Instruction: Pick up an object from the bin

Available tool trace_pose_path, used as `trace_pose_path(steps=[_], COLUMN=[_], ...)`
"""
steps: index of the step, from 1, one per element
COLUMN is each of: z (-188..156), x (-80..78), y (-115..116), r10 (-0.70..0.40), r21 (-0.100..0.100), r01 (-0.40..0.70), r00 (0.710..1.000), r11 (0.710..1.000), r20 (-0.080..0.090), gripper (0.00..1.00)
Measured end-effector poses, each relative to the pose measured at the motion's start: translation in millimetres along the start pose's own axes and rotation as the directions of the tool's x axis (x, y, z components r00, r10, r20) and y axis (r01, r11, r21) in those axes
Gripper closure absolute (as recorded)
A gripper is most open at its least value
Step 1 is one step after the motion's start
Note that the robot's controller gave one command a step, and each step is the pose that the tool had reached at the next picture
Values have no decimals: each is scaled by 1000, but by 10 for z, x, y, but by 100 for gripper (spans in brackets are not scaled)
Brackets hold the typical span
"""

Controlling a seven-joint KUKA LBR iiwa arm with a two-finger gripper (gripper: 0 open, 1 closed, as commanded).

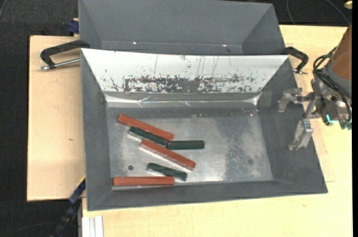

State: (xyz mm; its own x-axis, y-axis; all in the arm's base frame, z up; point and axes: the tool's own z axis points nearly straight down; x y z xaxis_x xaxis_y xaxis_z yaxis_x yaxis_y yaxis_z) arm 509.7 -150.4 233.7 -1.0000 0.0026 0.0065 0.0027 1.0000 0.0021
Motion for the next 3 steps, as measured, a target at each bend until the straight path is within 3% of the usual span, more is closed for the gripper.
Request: trace_pose_path(steps=[1,2,3], z=[1659,1316,1326], x=[-14,-333,-664], y=[1753,2554,3021], r10=[-528,-408,-328], r21=[0,2,1], r01=[528,408,328], r00=[849,913,944], r11=[849,913,945], r20=[2,17,16], gripper=[0,0,0])
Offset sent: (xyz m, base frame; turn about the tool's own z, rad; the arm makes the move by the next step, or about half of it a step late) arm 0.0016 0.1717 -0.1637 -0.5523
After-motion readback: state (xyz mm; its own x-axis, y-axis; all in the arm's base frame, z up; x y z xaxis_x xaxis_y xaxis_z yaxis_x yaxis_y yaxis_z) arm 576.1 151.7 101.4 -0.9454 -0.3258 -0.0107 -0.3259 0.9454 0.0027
